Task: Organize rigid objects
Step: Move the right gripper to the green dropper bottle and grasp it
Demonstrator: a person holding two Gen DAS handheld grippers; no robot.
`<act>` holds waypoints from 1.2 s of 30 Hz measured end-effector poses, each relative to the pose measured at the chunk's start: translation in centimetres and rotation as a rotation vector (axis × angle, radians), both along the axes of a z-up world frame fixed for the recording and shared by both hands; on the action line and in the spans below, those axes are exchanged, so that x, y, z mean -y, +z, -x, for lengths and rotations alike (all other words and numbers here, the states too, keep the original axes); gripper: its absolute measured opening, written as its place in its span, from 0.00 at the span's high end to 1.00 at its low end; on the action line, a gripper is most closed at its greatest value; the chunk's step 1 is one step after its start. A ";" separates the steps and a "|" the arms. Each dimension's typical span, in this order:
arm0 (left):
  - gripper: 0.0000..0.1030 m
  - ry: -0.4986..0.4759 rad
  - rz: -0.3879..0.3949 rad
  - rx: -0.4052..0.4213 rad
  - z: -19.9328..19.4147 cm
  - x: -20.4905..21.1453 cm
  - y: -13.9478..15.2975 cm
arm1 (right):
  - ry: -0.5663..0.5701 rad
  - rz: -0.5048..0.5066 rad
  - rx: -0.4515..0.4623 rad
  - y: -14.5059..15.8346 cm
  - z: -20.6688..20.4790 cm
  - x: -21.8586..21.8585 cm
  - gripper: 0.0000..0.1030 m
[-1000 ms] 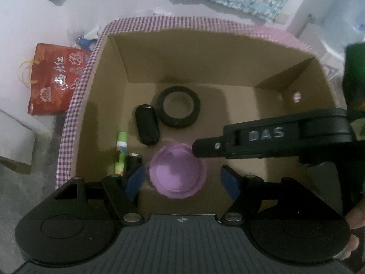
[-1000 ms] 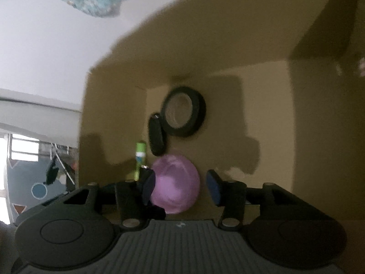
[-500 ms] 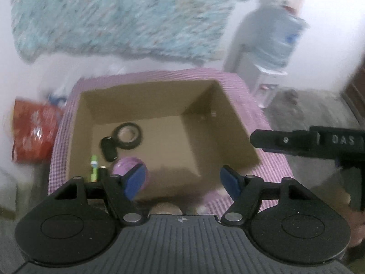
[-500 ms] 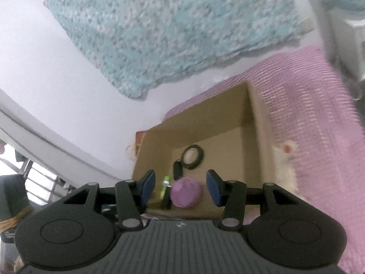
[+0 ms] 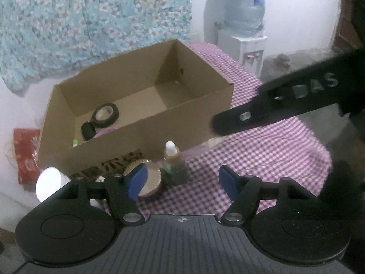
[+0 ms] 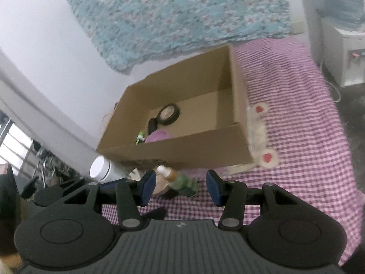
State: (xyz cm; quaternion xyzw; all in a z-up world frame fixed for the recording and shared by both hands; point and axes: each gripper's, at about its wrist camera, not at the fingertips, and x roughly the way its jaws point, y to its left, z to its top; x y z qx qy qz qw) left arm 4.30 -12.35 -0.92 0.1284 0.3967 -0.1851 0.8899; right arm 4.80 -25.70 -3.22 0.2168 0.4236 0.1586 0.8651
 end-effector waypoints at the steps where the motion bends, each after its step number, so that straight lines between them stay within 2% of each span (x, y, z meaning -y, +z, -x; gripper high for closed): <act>1: 0.33 -0.002 -0.013 0.014 -0.1 0.1 -0.3 | 0.012 0.004 -0.002 -0.2 -0.2 -0.6 0.50; 10: 0.43 -0.008 -0.016 0.022 -0.9 0.0 -2.3 | 0.110 0.073 -0.010 -1.1 -2.1 -3.5 0.54; 18: 0.52 -0.026 -0.006 0.026 -1.6 0.5 -3.4 | 0.164 0.086 -0.010 -2.1 -3.8 -4.3 0.58; 24: 0.60 -0.019 -0.004 0.024 -1.9 0.7 -3.9 | 0.187 0.075 -0.019 -2.8 -4.8 -4.4 0.72; 26: 0.65 -0.016 -0.003 0.034 -1.7 0.8 -4.1 | 0.190 0.072 -0.025 -3.0 -4.8 -4.5 0.77; 29: 0.71 -0.008 0.003 0.037 -1.5 0.9 -4.2 | 0.183 0.074 -0.021 -3.1 -4.6 -4.4 0.81; 33: 0.73 -0.006 0.026 0.026 -1.2 1.2 -4.0 | 0.172 0.078 -0.020 -2.8 -4.2 -4.0 0.83; 34: 0.74 -0.010 0.028 0.027 -1.1 1.4 -4.0 | 0.169 0.075 -0.018 -2.6 -4.0 -3.7 0.89; 36: 0.74 -0.021 0.041 0.027 -0.8 1.8 -3.9 | 0.161 0.075 -0.029 -2.5 -3.8 -3.4 0.89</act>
